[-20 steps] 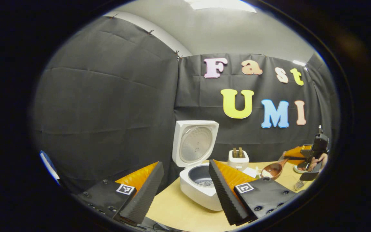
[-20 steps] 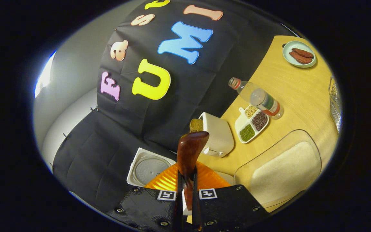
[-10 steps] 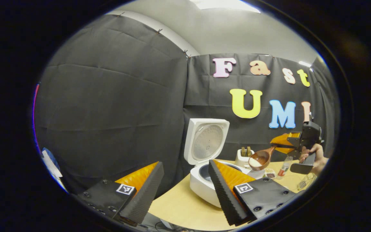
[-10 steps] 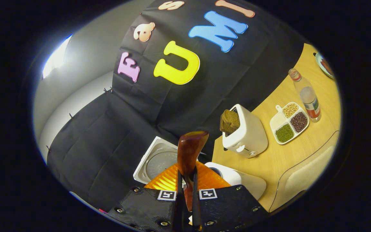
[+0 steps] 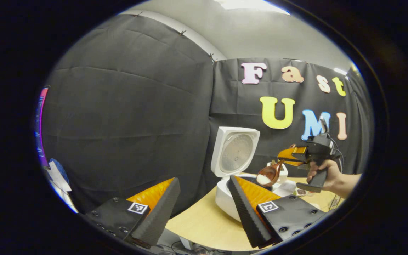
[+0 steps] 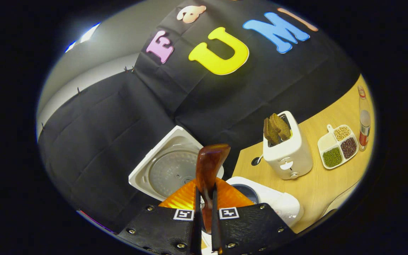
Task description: Close the left gripper, press the button to open the rice cooker; take a wooden spoon from the chopstick holder with the right hand, scoop a spoonful of rice and pour it into the rice cooker, then put the wooden spoon back into the chopstick holder.
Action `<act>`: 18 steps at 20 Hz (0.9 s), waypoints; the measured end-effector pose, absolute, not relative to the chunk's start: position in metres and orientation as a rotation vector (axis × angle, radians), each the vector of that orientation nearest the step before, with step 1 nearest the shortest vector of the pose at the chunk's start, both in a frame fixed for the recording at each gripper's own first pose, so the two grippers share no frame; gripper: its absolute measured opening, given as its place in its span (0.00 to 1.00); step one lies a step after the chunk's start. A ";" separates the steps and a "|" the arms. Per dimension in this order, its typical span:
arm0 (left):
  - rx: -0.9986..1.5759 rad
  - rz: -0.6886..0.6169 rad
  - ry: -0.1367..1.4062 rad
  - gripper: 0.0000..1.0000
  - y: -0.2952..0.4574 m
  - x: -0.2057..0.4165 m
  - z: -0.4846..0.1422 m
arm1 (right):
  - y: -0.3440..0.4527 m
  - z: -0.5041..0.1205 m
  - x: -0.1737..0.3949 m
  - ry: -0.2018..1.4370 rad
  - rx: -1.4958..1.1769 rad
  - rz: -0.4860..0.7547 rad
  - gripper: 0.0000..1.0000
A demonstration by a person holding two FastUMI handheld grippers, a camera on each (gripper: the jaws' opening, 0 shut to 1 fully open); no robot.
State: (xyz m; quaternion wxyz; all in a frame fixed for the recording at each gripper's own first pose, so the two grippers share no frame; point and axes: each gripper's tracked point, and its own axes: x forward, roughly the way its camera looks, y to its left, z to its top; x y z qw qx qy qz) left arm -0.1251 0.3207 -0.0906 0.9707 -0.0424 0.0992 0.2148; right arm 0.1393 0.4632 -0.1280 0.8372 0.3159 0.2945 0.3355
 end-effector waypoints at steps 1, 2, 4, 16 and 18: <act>-0.086 0.439 0.203 0.99 0.323 -0.127 -0.090 | 0.470 -0.133 0.139 0.619 0.624 0.711 0.11; -0.087 0.447 0.207 0.97 0.325 -0.129 -0.091 | 0.475 -0.139 0.139 0.623 0.584 0.714 0.11; -0.084 0.462 0.210 0.99 0.330 -0.133 -0.092 | 0.484 -0.148 0.138 0.621 0.505 0.728 0.11; -0.088 0.496 0.215 0.97 0.337 -0.140 -0.098 | 0.509 -0.138 0.126 0.396 -0.024 0.845 0.11; -0.087 0.497 0.217 0.97 0.338 -0.139 -0.100 | 0.511 -0.134 0.124 0.319 -0.137 0.862 0.11</act>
